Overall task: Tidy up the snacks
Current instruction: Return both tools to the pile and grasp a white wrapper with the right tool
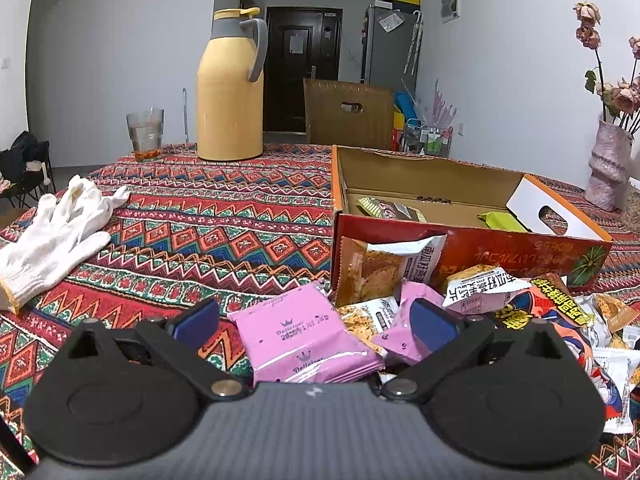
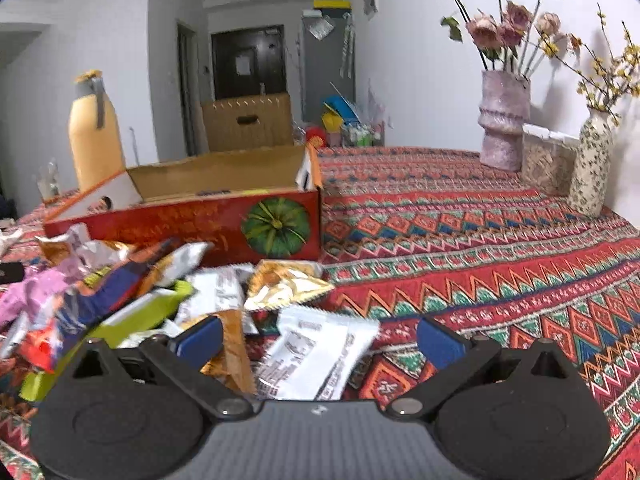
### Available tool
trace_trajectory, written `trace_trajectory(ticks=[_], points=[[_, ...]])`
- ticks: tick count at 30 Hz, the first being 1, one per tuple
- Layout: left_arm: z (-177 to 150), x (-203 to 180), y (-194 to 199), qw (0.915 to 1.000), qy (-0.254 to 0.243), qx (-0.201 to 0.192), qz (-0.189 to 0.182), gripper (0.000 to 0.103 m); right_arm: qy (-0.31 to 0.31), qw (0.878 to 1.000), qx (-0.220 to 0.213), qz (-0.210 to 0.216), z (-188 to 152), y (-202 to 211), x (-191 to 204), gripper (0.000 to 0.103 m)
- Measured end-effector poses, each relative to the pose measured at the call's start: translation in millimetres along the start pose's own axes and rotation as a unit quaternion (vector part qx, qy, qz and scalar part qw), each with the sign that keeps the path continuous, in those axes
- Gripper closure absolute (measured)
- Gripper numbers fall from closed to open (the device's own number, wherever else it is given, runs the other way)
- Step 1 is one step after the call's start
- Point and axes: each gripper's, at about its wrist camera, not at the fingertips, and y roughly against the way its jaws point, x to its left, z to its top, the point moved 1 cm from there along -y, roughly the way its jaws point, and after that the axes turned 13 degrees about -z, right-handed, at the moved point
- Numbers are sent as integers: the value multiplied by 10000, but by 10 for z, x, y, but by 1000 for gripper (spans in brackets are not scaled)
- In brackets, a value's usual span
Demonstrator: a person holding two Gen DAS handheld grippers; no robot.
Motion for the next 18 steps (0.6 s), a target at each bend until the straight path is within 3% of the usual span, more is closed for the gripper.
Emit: trace_trajectory(ticks=[6, 11, 15, 18], points=[[1, 6, -4, 10000, 39, 6, -25, 0, -149, 9994, 245, -174, -7, -106, -56, 10], [2, 9, -3, 10000, 50, 4, -15, 0, 84, 9992, 375, -131, -59, -129, 11, 29], [0, 8, 1, 10000, 66, -5, -4, 0, 191, 9992, 311, -165, -115, -96, 24, 33], [-1, 8, 3, 10000, 69, -7, -6, 0, 244, 9995, 208, -68, -134, -65, 34, 53]])
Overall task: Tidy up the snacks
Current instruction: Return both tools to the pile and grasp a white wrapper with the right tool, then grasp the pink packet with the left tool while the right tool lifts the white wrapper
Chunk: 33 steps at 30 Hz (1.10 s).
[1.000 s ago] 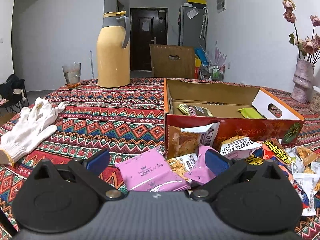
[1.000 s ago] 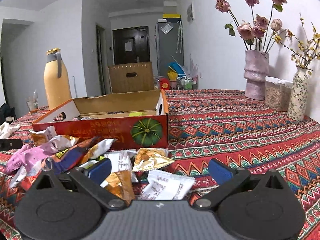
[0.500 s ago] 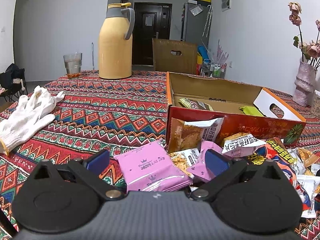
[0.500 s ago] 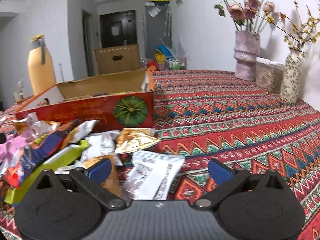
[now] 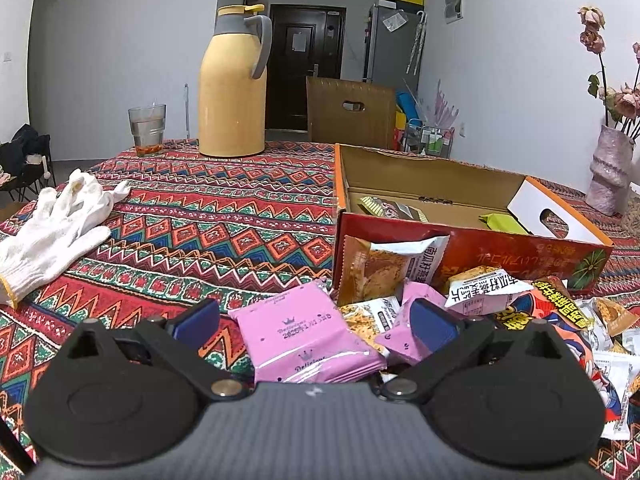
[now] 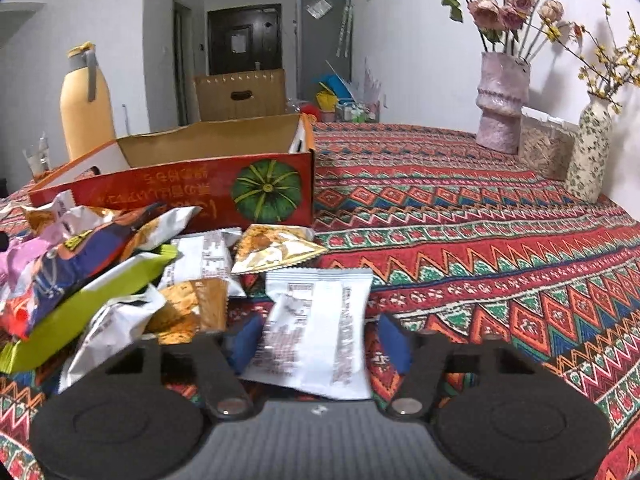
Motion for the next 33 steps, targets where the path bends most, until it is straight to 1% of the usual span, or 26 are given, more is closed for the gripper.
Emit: trace_trajectory(ticks=[4, 12, 16, 19, 23, 27, 29, 33], points=[[-1, 11, 9, 10000, 18, -24, 13, 0, -7, 10000, -40, 87, -4, 26, 5, 63], [41, 34, 23, 9999, 69, 74, 22, 0, -233, 9995, -137, 157, 7, 102, -79, 63], [109, 92, -19, 9993, 169, 308, 84, 0, -358, 9990, -242, 98, 38, 137, -155, 63], [149, 163, -117, 9978, 255, 555, 240, 0, -435, 9986, -292, 81, 48, 147, -201, 63], [174, 328, -261, 9928, 695, 921, 311, 0, -495, 9983, -303, 96, 41, 142, -231, 63], [155, 434, -328, 9889, 977, 1077, 317, 0, -530, 9981, -302, 116, 28, 134, -252, 63], [147, 447, -342, 9882, 1012, 1105, 311, 2, -542, 9980, -300, 122, 26, 129, -253, 63], [137, 413, -367, 9880, 973, 1174, 262, 17, -539, 9980, -295, 141, 15, 128, -248, 63]])
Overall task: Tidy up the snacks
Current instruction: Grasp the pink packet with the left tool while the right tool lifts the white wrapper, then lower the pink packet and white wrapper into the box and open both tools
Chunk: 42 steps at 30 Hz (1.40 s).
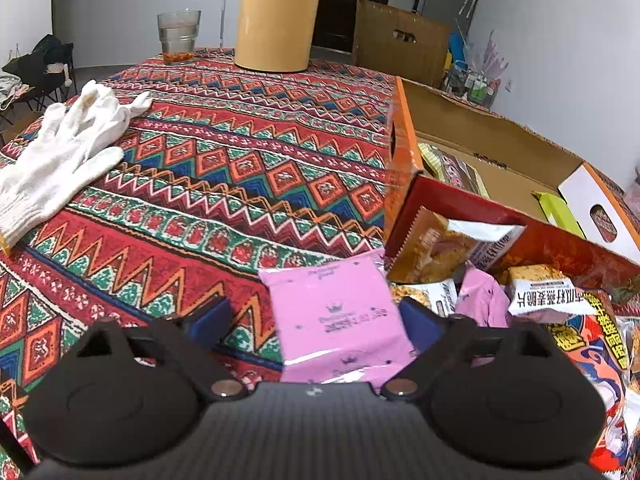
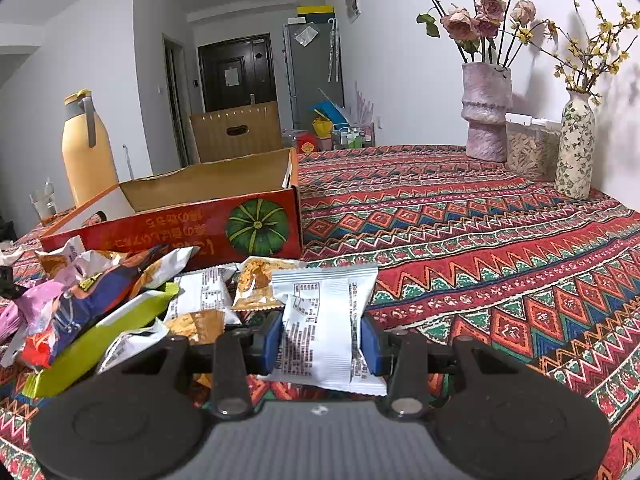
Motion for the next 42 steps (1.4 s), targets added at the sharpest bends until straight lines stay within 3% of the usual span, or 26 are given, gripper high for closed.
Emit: trace_trajectory(ticks=[2, 4, 24, 42], points=[[-13, -38, 1, 10000, -78, -7, -22, 25, 2, 10000, -1, 8, -1, 4, 3, 63], [-27, -68, 16, 9998, -131, -23, -136, 39, 4, 10000, -12, 15, -1, 16, 5, 63], [78, -179, 283, 9982, -402, -420, -112, 40, 19, 9994, -332, 101, 157, 116, 77, 63], [704, -768, 341, 9903, -907, -1036, -203, 40, 12, 9919, -1175, 478, 992, -69, 429, 63]])
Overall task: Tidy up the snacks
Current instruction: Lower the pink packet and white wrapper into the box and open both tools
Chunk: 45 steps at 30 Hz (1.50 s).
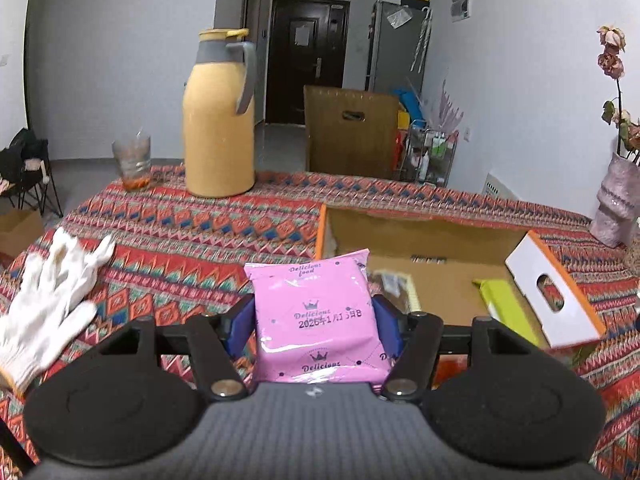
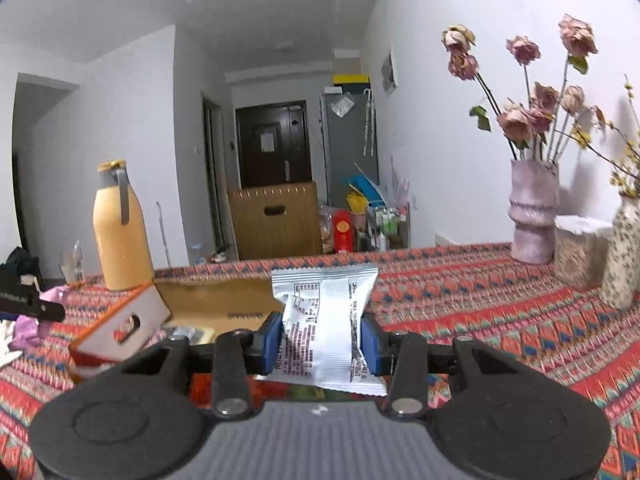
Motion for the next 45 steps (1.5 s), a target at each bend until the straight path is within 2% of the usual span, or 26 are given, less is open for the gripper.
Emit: trace_trajectory(ticks=[12, 21, 24, 34, 36, 39, 41, 43, 45], points=[[308, -287, -423, 9998, -95, -158, -116, 40, 201, 9995, 53, 248, 379, -690, 384, 63], [243, -296, -762, 9995, -138, -266, -48, 40, 375, 9983, 314, 303, 216, -1101, 563, 63], [225, -266, -826, 9997, -140, -184, -123, 40, 392, 9975, 490, 321, 150, -1180, 564, 63], [128, -262, -860, 9997, -193, -107, -120, 39, 627, 9956, 649, 256, 37, -1203, 644, 62], [120, -272, -823, 9995, -220, -189, -108, 35, 627, 9955, 657, 261, 26, -1194, 644, 58], [130, -281, -765, 9991, -226, -336, -88, 17, 587, 9960, 631, 240, 33, -1165, 621, 52], [131, -279, -728, 9988, -220, -443, -44, 11, 534, 9965, 597, 223, 40, -1139, 598, 26], [137, -265, -696, 9985, -143, -530, -37, 0, 485, 9973, 512, 198, 50, -1101, 575, 13], [144, -245, -671, 9982, -77, -591, -8, 0, 426, 9979, 454, 187, 58, -1073, 552, 4]])
